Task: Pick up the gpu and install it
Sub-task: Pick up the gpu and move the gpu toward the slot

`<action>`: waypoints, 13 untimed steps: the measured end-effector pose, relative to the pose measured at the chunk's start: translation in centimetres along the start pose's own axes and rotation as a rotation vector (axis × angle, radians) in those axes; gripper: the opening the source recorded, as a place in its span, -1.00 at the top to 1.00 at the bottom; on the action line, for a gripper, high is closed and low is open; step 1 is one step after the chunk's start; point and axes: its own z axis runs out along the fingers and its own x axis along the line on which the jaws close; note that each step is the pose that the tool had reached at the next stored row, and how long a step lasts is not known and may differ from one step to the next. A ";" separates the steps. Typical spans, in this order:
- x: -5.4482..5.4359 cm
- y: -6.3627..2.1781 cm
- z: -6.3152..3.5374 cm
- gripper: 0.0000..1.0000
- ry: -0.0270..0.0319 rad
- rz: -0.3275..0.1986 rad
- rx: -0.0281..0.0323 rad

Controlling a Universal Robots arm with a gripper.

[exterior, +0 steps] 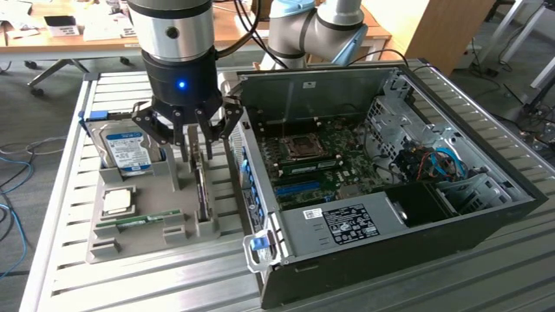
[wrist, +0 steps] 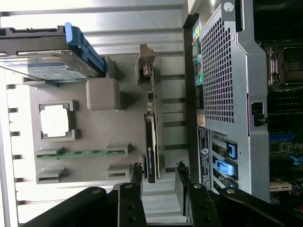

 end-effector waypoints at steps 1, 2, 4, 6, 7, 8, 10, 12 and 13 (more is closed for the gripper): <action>0.0 0.00 0.00 0.17 0.0000 0.000 0.0000; 0.0 0.00 0.00 0.17 0.0000 0.000 0.0000; 0.0 0.00 0.01 0.17 0.0000 0.000 0.0000; 0.0 0.00 0.01 0.17 -0.0001 0.000 0.0000; 0.0 0.00 0.01 0.17 -0.0001 0.000 0.0000; 0.0 0.00 0.01 0.17 -0.0001 0.000 0.0000; 0.0 -0.01 0.36 0.17 -0.0001 0.000 -0.0001; 0.0 -0.02 0.54 0.17 -0.0001 0.000 0.0000; 0.0 -0.03 0.63 0.17 -0.0001 0.000 0.0000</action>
